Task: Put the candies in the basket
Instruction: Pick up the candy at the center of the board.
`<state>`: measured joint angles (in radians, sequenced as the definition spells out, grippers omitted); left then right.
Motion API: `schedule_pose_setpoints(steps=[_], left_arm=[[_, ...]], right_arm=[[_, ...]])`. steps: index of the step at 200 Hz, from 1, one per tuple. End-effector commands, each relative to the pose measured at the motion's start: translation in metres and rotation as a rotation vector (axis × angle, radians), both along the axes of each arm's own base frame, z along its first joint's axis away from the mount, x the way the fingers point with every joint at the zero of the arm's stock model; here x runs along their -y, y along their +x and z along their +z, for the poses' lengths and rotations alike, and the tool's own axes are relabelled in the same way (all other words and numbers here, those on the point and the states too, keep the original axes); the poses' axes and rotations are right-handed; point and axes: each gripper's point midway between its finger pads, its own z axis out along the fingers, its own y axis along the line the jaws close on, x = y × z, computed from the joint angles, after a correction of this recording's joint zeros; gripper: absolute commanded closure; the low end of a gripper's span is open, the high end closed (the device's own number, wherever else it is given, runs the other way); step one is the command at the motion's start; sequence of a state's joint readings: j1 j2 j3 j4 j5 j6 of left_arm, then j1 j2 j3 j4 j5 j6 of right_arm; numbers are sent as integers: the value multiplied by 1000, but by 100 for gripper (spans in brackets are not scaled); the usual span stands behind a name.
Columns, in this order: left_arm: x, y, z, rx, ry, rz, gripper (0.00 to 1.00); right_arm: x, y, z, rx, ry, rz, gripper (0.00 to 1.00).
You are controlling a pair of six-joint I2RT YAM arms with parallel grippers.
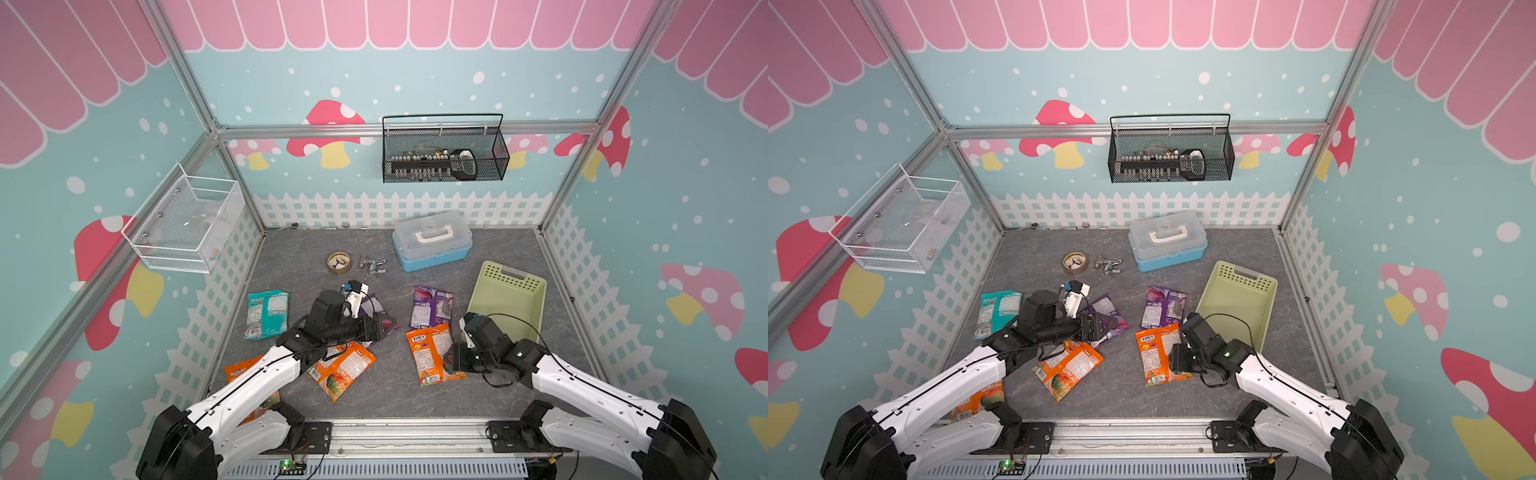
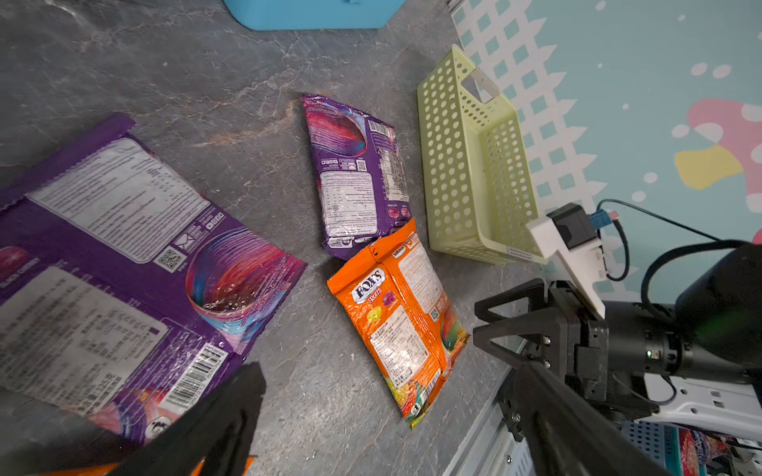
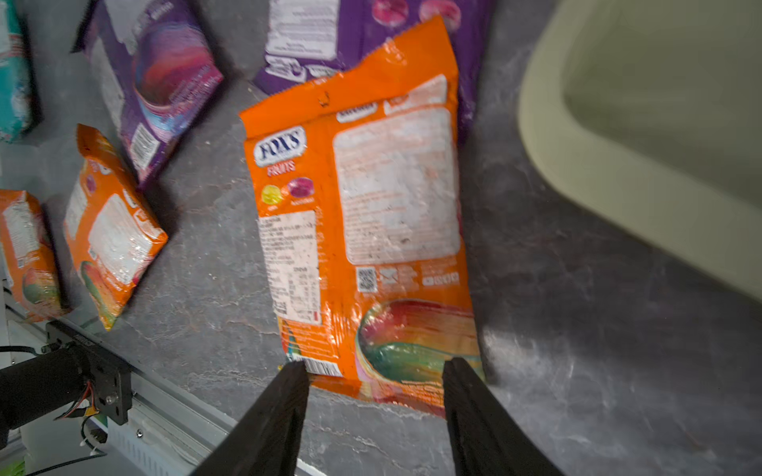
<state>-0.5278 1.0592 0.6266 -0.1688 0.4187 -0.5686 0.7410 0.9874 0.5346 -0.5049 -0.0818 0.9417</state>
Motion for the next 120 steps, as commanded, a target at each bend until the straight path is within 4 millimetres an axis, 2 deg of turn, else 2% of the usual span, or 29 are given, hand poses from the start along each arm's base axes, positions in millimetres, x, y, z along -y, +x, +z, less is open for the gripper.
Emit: schedule_pose_setpoints(steps=[1,56,93,120], left_arm=[[-1,-1,-16,-24,44,4,1],[18,-7,-27,-35,53,-48,4],[34,-19,-37,-54,22,-92,14],[41,-27,-51,-82,24,-111,22]], right_arm=[[11,-6,-13,-30,-23,-70,44],[5,21,-23,52,-169,61,45],[-11,30,-18,114,-97,101,45],[-11,33,-23,122,-102,116,45]])
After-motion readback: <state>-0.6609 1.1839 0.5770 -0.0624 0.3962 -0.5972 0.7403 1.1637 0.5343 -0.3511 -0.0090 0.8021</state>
